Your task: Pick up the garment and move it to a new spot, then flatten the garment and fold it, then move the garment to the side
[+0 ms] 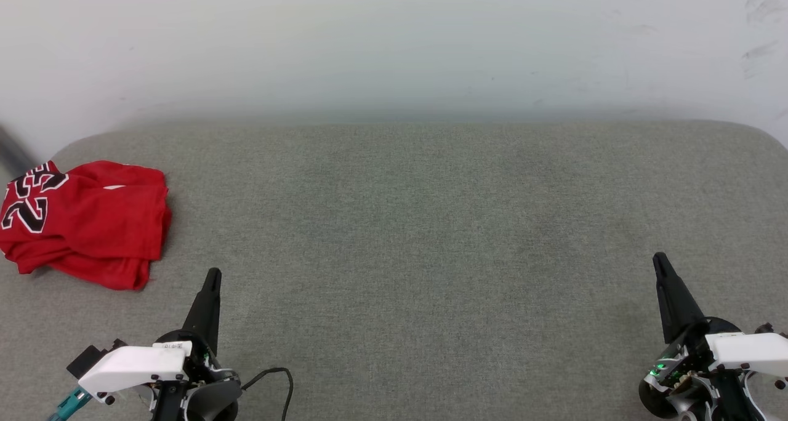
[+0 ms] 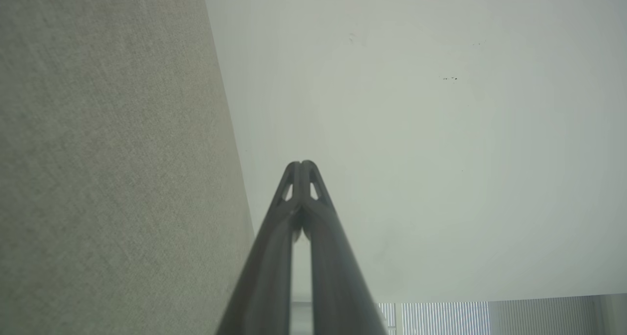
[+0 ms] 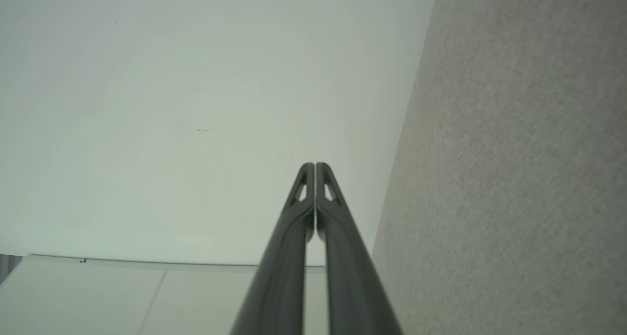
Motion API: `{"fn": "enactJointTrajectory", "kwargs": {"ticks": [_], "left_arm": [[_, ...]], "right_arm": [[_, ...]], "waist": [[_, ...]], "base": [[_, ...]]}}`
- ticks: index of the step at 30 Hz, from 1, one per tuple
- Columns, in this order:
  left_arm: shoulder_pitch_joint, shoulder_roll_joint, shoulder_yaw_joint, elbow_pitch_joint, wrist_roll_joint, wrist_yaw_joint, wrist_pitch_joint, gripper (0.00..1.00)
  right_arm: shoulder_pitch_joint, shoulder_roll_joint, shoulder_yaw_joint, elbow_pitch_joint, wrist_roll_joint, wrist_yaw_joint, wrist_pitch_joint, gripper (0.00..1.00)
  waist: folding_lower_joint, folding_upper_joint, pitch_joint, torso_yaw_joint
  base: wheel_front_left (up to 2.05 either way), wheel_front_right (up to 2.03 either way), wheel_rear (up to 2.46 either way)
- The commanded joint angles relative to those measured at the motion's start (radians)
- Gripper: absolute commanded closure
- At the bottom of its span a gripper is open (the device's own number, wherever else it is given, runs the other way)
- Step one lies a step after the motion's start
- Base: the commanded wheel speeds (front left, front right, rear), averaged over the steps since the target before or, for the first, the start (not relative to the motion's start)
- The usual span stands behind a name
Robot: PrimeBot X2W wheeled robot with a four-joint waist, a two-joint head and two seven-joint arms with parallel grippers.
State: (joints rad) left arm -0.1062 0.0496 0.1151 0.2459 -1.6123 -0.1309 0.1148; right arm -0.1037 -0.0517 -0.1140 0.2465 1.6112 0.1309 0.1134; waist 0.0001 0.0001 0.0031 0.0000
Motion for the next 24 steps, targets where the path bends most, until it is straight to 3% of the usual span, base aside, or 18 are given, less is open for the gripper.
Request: {"fn": "enactJointTrajectory", "kwargs": {"ticks": [1,24], "left_arm": [[-0.006,-0.002,0.001,-0.001,-0.001,-0.003,0.001,1.00],[-0.006,-0.002,0.001,-0.001,-0.001,-0.003,0.001,1.00]], "right_arm": [[-0.012,0.003,0.000,0.001,0.004,0.000,0.000,1.00],[-0.012,0.003,0.000,0.001,0.004,0.000,0.000,1.00]], "waist": [[-0.0001,-0.0001,0.000,0.000],[-0.0001,-0.0001,0.000,0.000]], "base": [[0.00,0.00,0.00],[0.00,0.00,0.00]]}}
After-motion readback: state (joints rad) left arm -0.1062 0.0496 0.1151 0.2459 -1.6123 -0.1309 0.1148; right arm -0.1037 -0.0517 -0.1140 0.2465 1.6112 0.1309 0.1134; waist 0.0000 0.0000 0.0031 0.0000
